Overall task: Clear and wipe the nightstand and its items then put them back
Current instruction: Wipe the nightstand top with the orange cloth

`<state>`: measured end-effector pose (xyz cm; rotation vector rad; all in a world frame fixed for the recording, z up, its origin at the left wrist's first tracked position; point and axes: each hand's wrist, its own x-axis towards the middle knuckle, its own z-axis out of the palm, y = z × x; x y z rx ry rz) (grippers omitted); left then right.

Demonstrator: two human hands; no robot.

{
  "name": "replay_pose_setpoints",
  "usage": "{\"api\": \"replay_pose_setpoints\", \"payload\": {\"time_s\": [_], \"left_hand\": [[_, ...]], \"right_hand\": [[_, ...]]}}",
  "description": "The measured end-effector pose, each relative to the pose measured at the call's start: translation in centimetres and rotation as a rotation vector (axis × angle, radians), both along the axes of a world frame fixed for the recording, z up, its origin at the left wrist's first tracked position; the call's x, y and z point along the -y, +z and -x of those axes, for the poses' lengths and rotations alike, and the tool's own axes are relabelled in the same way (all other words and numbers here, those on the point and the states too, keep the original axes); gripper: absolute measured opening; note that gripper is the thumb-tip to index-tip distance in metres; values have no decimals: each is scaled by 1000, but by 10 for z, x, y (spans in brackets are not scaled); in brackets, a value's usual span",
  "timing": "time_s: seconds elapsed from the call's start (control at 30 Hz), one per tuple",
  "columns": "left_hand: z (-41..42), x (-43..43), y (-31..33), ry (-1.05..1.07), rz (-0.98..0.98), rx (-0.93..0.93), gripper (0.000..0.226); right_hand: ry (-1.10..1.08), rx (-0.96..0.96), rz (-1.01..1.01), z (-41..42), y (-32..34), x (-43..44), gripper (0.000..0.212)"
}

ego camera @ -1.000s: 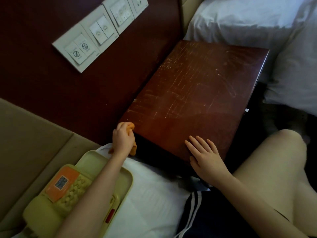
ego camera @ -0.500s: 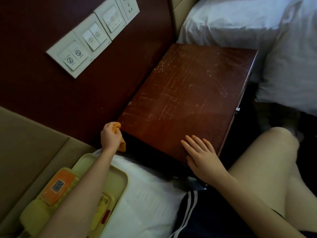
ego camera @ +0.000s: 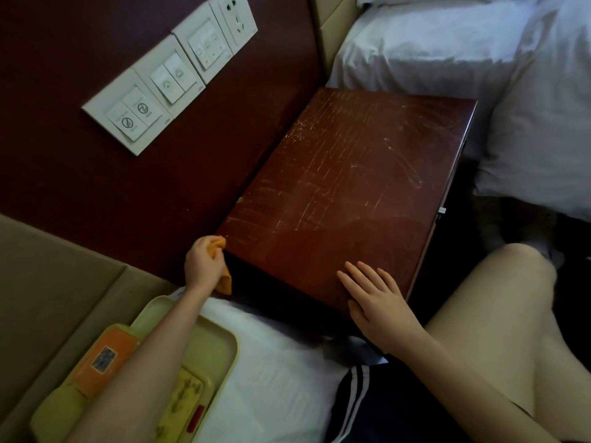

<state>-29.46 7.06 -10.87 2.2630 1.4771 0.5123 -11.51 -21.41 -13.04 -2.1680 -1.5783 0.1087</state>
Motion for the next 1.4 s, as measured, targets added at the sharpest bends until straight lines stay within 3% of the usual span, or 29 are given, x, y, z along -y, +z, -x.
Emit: {"api": "replay_pose_setpoints", "payload": {"time_s": [0.1,0.37,0.67,0.83,1.1,1.3,1.4], "left_hand": [[-5,-7,-1,108,33,28,21],[2,26,-9,-195,-82,-48,23],[-4,-20,3,-159,-131,-221,23],[-9,-23,2,-120,-62,-166,21],[13,-1,-6,-299,-67,-162,26],[-6,-35,3,-120,23,-107,23],[-14,-35,2,-46,0,-61,23]], "right_hand": [[-11,24,-30,0,-3,-2,60],[0,35,-17,1,-6,-5,61],[23,-56,49,0,-6,-4,55],[13,-10,34,1,-4,-6,57],[-82,132,-47,0,-4,-5,61],[-77,145,-62,2,-6,-5,60],[-90,145,-71,1,-7,-5,50]]}}
